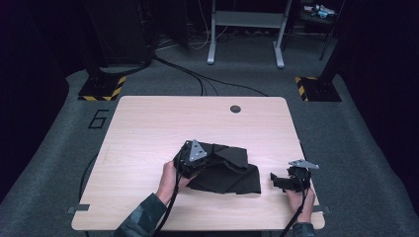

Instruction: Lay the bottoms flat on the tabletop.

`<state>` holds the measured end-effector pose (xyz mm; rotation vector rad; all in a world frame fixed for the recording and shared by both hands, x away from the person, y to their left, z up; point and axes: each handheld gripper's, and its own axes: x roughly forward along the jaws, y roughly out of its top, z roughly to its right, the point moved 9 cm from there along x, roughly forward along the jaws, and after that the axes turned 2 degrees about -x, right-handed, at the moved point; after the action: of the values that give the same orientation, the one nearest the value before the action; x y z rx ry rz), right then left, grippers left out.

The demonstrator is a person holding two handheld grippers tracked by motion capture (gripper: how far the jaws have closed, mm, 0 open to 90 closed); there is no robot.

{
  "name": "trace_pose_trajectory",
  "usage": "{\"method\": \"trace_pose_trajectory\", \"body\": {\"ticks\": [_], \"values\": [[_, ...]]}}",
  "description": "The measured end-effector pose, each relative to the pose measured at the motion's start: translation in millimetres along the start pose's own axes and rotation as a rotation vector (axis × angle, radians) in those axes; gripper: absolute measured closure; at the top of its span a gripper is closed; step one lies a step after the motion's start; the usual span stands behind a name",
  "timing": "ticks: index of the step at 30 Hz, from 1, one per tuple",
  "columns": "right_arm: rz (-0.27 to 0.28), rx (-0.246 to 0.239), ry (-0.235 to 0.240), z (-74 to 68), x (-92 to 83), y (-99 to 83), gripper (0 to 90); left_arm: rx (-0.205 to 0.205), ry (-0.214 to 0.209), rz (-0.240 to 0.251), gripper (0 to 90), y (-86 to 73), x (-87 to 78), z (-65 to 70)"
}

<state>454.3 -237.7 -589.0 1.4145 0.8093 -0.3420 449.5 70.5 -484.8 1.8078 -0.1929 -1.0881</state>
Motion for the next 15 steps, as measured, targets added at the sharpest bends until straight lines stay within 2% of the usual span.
{"method": "trace_pose_trajectory", "body": {"ticks": [15], "values": [[0.0,-0.003,-0.002,0.2,0.1,0.1,3.8,-0.044,0.062,0.047,75.7,5.0,-21.3,-30.9]]}}
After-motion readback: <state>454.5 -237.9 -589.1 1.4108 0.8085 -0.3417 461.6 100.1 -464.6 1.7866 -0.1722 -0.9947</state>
